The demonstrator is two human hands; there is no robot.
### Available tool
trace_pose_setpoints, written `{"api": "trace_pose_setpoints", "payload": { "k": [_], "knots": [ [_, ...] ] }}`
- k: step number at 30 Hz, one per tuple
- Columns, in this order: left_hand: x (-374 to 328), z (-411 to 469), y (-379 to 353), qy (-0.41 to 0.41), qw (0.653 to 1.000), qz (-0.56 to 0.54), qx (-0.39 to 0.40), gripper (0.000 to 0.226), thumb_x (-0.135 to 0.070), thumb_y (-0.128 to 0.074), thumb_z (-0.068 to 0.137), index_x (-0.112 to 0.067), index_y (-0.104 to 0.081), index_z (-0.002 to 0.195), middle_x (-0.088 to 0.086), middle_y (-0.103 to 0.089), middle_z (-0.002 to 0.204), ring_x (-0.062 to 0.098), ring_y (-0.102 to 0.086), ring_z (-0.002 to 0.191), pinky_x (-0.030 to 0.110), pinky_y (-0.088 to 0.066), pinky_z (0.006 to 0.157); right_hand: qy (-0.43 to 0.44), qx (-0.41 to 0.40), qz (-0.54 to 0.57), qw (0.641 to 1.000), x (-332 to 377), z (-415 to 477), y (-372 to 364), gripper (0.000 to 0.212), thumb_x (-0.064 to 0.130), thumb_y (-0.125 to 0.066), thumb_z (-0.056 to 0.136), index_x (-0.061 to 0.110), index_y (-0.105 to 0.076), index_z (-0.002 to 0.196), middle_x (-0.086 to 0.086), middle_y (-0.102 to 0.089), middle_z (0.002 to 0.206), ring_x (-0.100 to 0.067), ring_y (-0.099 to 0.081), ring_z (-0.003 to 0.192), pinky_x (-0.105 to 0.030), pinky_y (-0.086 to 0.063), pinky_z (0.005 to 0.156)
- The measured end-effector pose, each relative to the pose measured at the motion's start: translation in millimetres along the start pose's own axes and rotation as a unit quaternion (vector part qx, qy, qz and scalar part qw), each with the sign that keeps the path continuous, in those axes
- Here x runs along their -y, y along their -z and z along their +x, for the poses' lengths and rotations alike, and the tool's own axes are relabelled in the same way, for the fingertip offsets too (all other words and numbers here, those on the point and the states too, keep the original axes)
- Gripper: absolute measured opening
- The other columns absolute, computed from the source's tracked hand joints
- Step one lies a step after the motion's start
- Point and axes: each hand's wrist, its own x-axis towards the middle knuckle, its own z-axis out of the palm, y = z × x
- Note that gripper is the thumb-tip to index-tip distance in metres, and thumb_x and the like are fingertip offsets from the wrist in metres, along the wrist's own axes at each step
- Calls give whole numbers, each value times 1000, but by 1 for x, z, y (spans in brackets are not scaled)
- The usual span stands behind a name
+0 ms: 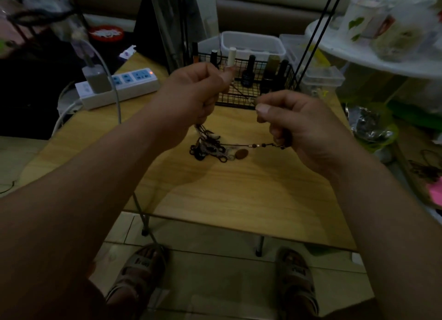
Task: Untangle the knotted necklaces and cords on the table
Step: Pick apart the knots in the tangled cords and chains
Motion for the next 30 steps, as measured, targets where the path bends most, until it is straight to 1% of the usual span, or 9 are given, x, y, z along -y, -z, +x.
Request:
{"api": "trace_pose_setpoints", "payload": {
  "k": [2, 5, 10, 12, 17, 20, 22, 25, 30],
  "knots": [
    [-3, -2, 2, -18, 998, 61, -8, 18, -25, -60, 104, -19, -59, 87, -3, -45, 68, 13, -36, 58, 25, -32, 52, 23, -1, -69, 997, 2, -2, 2, 14, 16, -76, 91, 19, -76, 104, 2, -64, 76, -4, -52, 60, -19, -42, 55],
    [-3, -5, 7, -49, 978, 201, 5, 20, -33, -64, 102, -16, -64, 91, 4, -56, 78, 12, -48, 69, 26, -45, 63, 56, -89, -149, 983, 0, 1, 1, 5, 25, -73, 95, 28, -75, 98, 13, -65, 76, 10, -54, 60, -17, -46, 62],
    [2, -2, 15, -17, 949, 314, 7, 9, -32, -69, 98, -26, -64, 93, -10, -58, 77, -5, -51, 61, 11, -43, 55, 42, -185, -150, 970, -5, 6, 1, 12, 36, -66, 99, 28, -74, 93, 11, -63, 76, -1, -55, 67, -30, -47, 68],
    [8, 0, 18, 8, 942, 335, -17, 8, -28, -69, 99, -27, -63, 94, -8, -64, 82, 0, -58, 68, 19, -46, 59, 30, -179, -171, 968, -8, 7, 1, 15, 35, -65, 100, 25, -74, 93, 9, -65, 78, -5, -56, 69, -30, -47, 69],
    [10, 4, 13, 98, 981, 163, -49, 9, -18, -62, 104, -10, -61, 101, 9, -71, 81, 24, -70, 69, 33, -59, 62, -10, -162, -261, 952, -21, 9, -7, 13, 31, -66, 99, 25, -67, 111, 7, -65, 104, -11, -62, 95, -25, -47, 70],
    [4, 4, 10, 117, 990, 70, -42, 9, -18, -58, 106, -9, -59, 103, 9, -68, 80, 23, -68, 67, 32, -56, 59, 82, -177, -343, 919, -19, 2, -25, 13, 26, -69, 95, 26, -63, 106, 7, -62, 104, -8, -59, 93, -29, -52, 75],
    [1, 5, 9, 123, 991, 8, -48, 11, -19, -55, 106, -10, -59, 101, 7, -67, 79, 20, -66, 67, 30, -55, 58, 123, -105, -342, 926, -17, -5, -41, 5, 25, -67, 95, 28, -67, 99, 13, -65, 95, -4, -62, 87, -32, -55, 74],
    [-3, 6, 9, 142, 985, -63, -69, 17, -24, -51, 106, -13, -60, 98, 1, -61, 72, 17, -64, 65, 25, -52, 56, 105, -10, -393, 913, -23, -11, -63, 12, 34, -67, 96, 30, -73, 105, 11, -68, 99, -10, -63, 92, -34, -54, 78],
    [-3, 9, 12, 147, 982, -54, -108, 6, -20, -56, 100, -15, -59, 96, -4, -47, 59, 13, -49, 52, 22, -35, 45, 93, -26, -463, 881, -26, -5, -80, 31, 53, -64, 94, 31, -68, 115, 9, -58, 104, -11, -52, 90, -35, -49, 73]
  ]
}}
